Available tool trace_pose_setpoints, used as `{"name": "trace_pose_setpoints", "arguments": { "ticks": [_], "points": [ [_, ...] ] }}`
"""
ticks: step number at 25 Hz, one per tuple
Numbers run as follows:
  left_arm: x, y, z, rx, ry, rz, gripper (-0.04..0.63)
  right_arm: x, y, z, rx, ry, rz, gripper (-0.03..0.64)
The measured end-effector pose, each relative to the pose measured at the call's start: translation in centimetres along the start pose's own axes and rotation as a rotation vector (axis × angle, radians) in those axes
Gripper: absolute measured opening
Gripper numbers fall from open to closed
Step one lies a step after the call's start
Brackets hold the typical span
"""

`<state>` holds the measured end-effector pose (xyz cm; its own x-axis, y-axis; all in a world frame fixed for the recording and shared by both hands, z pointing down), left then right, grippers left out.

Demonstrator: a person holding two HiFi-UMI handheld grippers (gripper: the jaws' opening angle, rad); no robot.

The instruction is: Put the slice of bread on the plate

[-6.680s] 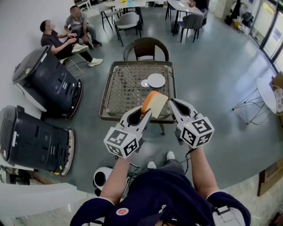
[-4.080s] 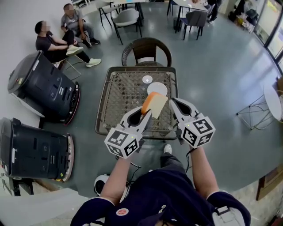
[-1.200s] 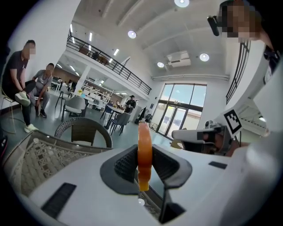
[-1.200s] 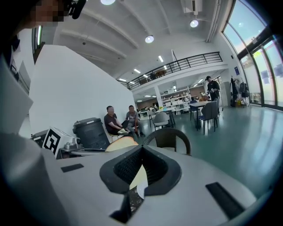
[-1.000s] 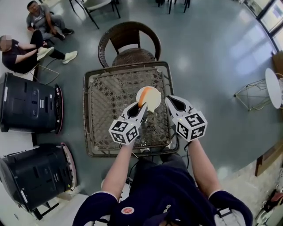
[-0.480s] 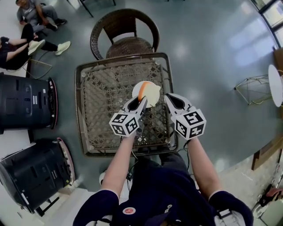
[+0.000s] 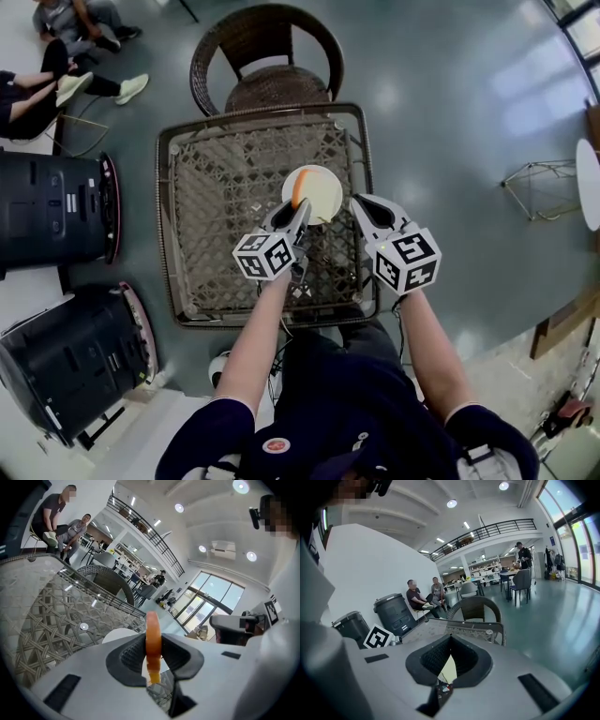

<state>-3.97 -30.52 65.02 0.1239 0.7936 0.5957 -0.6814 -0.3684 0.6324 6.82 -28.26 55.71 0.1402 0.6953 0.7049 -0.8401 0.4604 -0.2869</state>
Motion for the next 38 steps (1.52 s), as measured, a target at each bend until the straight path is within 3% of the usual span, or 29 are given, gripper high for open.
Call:
{"name": "trace_pose_setpoints", "arguments": {
  "ticks": [12, 21, 38],
  "points": [
    [0.8, 3.4, 0.1, -0.084, 0.037, -0.029, 0.098, 0.2, 0.4, 1.2, -0.016, 0.011, 0.006, 0.008],
    [1.6, 6.3, 0.0, -0.243, 0.077, -0.015, 0.150, 0.4, 0.8, 1.8, -0.021, 0.018, 0.011, 0.008],
    [2.5, 8.1, 0.6, -0.339, 0.137, 0.005, 0.161, 0.4, 0.9, 1.5, -0.014, 0.011, 0.014, 0.008]
  ]
}}
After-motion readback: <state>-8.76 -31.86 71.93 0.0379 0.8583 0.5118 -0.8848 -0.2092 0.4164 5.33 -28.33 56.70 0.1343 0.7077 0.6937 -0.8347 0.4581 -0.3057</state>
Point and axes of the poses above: the fingertips, and each gripper's own axes: z forward along the fingers, y to its left, x out of its underside, the point moved 1 cm from there along -z, backward along the fingers, and after that the axes turned 13 degrees about y, right-handed, at the moved point
